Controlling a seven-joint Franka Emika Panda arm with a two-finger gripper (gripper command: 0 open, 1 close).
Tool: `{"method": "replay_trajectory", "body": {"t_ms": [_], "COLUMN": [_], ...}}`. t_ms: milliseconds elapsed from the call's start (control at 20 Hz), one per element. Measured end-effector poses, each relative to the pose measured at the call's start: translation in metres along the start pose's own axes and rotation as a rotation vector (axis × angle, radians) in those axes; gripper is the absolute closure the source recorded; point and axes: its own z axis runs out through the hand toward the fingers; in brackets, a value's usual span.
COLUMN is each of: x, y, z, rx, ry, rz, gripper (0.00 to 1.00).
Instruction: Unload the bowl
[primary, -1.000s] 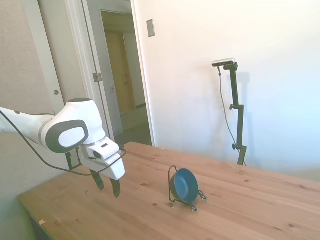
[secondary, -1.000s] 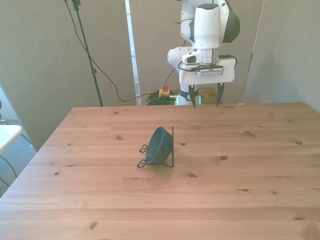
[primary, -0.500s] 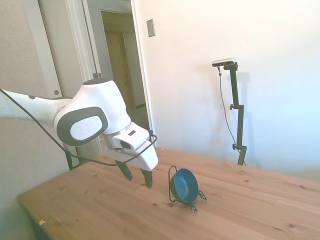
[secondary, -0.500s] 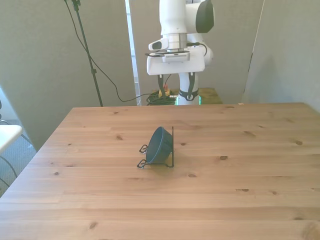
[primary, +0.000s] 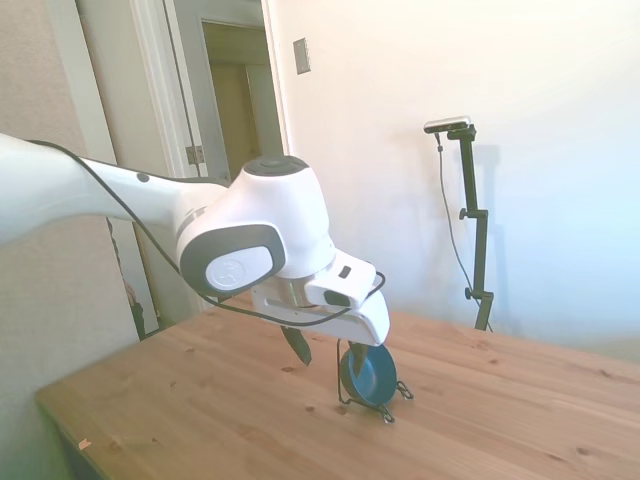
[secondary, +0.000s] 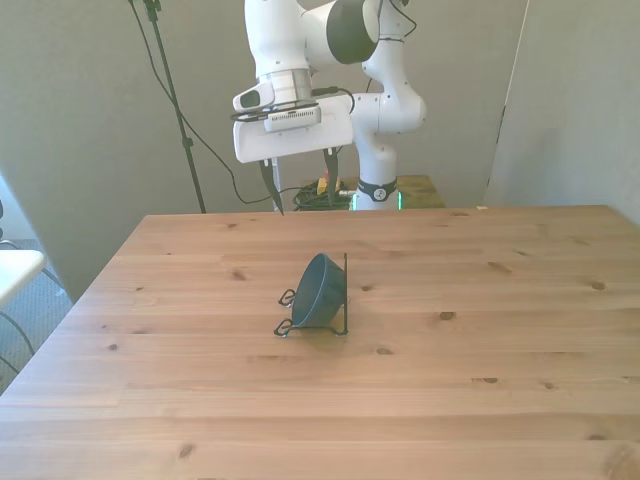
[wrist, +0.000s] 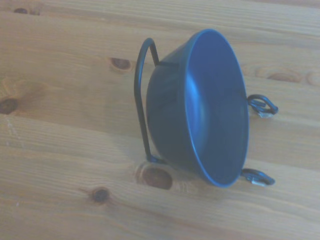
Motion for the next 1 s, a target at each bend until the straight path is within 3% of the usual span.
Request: {"method": "replay_trajectory", "body": {"t_ms": [500, 1000], "x": [0.045, 0.065], "y": [-0.014, 0.006], "z": [0.029, 0.061], "rx": [0.162, 0.185], "ry": [-0.057, -0.161], "rz": [-0.166, -0.261], "gripper": [0.0, 0.0]}}
